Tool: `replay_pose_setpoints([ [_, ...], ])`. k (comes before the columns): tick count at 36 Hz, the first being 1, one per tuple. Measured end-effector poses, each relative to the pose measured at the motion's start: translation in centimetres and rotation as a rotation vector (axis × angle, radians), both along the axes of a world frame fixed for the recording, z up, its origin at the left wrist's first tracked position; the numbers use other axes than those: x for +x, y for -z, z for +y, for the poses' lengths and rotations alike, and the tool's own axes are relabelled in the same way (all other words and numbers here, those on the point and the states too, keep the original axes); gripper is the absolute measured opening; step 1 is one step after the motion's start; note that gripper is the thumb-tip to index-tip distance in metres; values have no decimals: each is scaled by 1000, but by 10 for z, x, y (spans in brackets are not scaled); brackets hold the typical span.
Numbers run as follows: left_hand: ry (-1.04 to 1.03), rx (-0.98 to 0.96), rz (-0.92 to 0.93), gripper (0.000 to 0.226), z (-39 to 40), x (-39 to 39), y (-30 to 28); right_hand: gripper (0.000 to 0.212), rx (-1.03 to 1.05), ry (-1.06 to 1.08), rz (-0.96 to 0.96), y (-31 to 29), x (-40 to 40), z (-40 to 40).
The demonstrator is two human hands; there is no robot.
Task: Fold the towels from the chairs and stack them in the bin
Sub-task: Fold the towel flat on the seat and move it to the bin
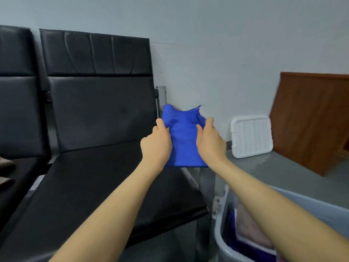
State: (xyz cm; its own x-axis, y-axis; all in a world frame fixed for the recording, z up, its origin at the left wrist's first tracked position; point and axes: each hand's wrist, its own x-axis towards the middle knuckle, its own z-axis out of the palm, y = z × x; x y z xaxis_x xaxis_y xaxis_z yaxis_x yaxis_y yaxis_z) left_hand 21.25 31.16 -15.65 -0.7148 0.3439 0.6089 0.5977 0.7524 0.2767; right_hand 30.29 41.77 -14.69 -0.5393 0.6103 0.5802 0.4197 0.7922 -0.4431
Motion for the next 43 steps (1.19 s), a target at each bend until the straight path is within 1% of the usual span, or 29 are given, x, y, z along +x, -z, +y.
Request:
replay_pose_setpoints([
  [3, 79, -23, 69, 26, 28, 23, -11, 29, -22, 76, 10, -7, 28, 25],
  [4, 82, -33, 140, 26, 39, 30, -13, 29, -24, 107, 15, -9, 38, 34],
  [6, 101, -112, 117, 26, 53, 37, -9, 28, -46, 133, 16, -8, 49, 46],
  [8, 139, -131, 113, 29, 77, 57, -6, 28, -69, 172, 13, -5, 72, 66],
  [10, 179, -221, 82, 32, 96, 77, -4, 28, -96, 208, 11, 1, 90, 87],
  [12, 259, -203, 57, 37, 125, 86, 11, 28, -95, 250, -19, 11, 106, 107],
  [13, 265, -220, 35, 41, 129, 93, 12, 28, -96, 268, -39, 15, 112, 113],
  [15, 269, -207, 111, 52, 156, 102, 28, 27, -124, 299, -80, 30, 127, 133],
  [16, 266, -229, 117, 52, 167, 109, 38, 27, -147, 303, -97, 40, 134, 143],
  [18, 321, -258, 67, 42, 186, 112, 65, 27, -248, 284, -109, 60, 144, 159],
  [20, 379, -316, -29, 37, 209, 119, 91, 25, -347, 275, -119, 83, 152, 178],
  [23, 420, -350, -177, 31, 226, 124, 123, 26, -424, 266, -143, 117, 161, 198],
  [27, 406, -451, -260, 33, 250, 127, 168, 29, -502, 272, -232, 166, 165, 224],
  [29, 386, -522, -297, 35, 268, 129, 193, 26, -559, 261, -276, 196, 165, 241],
  [31, 390, -550, -346, 34, 278, 129, 212, 23, -610, 237, -290, 219, 167, 251],
  [36, 396, -632, -432, 30, 302, 132, 263, 24, -763, 224, -260, 281, 173, 276],
  [40, 388, -619, -484, 25, 309, 133, 293, 23, -862, 199, -199, 316, 173, 286],
  [43, 353, -643, -514, 29, 314, 134, 315, 21, -915, 184, -166, 341, 170, 288],
])
